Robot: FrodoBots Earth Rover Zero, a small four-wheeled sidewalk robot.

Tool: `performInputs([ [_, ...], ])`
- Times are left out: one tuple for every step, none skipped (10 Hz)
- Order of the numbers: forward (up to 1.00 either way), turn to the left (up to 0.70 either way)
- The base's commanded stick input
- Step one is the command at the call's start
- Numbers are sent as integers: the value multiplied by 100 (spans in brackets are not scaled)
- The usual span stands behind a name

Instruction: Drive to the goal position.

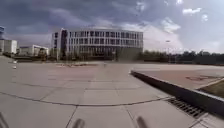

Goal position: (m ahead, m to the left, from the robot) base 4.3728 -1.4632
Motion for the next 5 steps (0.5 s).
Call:
performInputs([
  [70, 0],
  [70, 5],
  [70, 14],
  [70, 35],
  [70, 33],
])
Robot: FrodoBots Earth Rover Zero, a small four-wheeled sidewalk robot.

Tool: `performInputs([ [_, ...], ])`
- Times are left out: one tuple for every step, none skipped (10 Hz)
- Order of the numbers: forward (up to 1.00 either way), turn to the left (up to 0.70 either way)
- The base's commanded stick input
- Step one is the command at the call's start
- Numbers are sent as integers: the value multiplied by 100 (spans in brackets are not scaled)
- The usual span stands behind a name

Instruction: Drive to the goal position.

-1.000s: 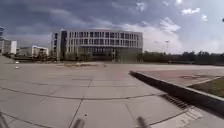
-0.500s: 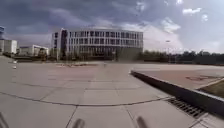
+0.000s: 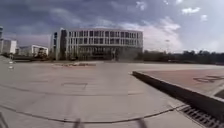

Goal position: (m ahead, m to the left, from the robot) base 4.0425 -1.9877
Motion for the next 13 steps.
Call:
performInputs([
  [70, 31],
  [70, 29],
  [70, 27],
  [70, 24],
  [70, 22],
  [70, 20],
  [70, 18],
  [70, 16],
  [70, 14],
  [70, 12],
  [70, 9],
  [70, 7],
  [70, 5],
])
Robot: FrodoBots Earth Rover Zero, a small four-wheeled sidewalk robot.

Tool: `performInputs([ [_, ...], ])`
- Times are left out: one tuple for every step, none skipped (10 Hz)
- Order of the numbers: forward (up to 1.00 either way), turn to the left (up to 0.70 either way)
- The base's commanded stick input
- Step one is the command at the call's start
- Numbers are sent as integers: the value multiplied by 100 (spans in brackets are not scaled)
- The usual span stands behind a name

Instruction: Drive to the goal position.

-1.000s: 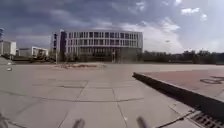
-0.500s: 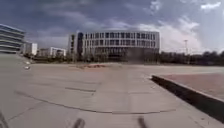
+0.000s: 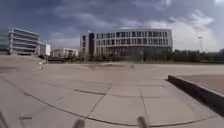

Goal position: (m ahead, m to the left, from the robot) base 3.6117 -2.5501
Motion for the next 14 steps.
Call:
performInputs([
  [70, 3],
  [70, 1],
  [70, 1],
  [70, 0],
  [67, 0],
  [67, 0],
  [67, 0],
  [67, 0],
  [67, 0],
  [67, 0],
  [67, 0],
  [67, 0],
  [67, 0],
  [67, -13],
])
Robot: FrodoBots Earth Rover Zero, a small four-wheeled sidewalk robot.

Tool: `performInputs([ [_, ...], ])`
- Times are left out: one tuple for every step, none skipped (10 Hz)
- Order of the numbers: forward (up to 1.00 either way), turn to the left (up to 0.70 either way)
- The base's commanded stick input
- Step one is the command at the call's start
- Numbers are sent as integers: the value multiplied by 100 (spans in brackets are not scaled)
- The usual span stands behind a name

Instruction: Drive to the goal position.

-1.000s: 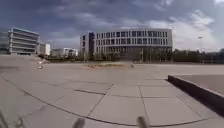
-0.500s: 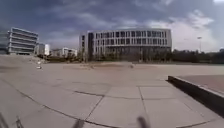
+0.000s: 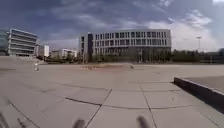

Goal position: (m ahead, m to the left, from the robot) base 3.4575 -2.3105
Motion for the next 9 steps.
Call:
performInputs([
  [67, -32],
  [67, -33],
  [67, -33],
  [67, 0],
  [67, 0],
  [68, 0],
  [67, 0],
  [67, 0],
  [67, 0],
])
